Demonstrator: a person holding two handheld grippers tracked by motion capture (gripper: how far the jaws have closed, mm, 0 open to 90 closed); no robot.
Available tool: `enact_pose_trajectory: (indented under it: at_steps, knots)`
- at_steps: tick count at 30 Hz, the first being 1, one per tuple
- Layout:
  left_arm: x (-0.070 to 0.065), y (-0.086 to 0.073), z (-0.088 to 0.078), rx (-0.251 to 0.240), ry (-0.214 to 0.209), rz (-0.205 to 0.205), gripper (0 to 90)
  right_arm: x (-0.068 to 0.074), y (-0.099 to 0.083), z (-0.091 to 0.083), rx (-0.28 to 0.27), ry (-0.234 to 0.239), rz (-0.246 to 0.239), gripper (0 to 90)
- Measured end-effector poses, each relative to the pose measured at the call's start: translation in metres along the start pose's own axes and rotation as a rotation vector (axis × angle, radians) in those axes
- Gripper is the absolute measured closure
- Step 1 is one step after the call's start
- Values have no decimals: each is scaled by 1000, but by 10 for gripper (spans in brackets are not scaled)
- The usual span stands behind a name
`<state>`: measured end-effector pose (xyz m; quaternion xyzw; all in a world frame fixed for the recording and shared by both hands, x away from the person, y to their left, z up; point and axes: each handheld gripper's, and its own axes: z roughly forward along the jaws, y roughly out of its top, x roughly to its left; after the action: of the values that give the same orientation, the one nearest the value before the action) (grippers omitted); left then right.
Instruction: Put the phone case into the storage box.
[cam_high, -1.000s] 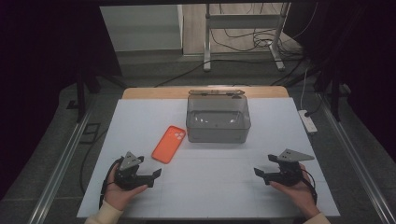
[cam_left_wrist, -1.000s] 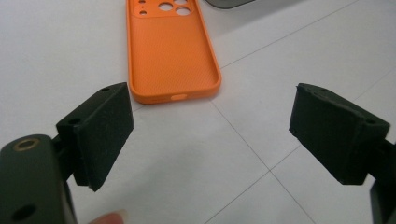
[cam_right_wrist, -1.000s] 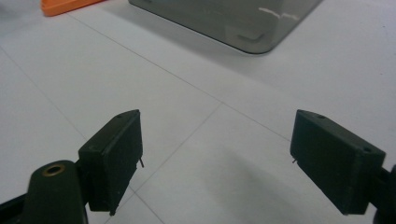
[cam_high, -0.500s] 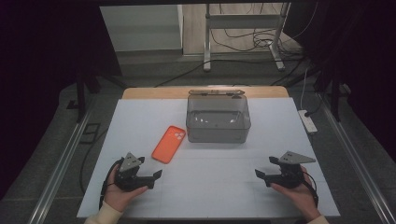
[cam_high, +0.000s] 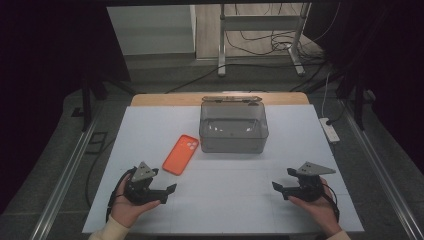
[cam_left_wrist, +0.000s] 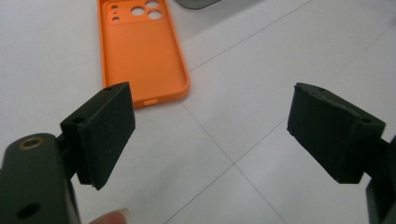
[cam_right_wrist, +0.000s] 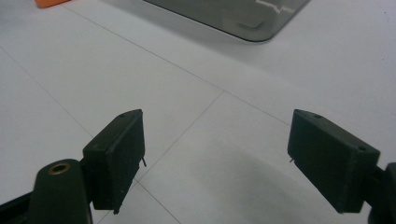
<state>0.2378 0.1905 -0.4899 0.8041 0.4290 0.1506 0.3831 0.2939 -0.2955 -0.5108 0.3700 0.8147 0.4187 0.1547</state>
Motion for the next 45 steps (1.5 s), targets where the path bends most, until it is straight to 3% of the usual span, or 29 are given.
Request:
enact_pose_trajectory:
  at_steps: [10,21,31,37,45]
  knots:
    - [-5,20,1,14,-9,17,159,2,1,0,0,21,-17,199]
    - [5,34,15,46,-27,21,161,0,0,1,7,10,-13,196]
    - [10,51,16,46,-15,48,160,-1,0,1,18,2,-13,194]
    - [14,57,21,70,0,58,159,-1,-1,1,22,-5,-16,193]
    - [16,70,24,75,-10,66,157,-1,-1,1,18,4,-5,192]
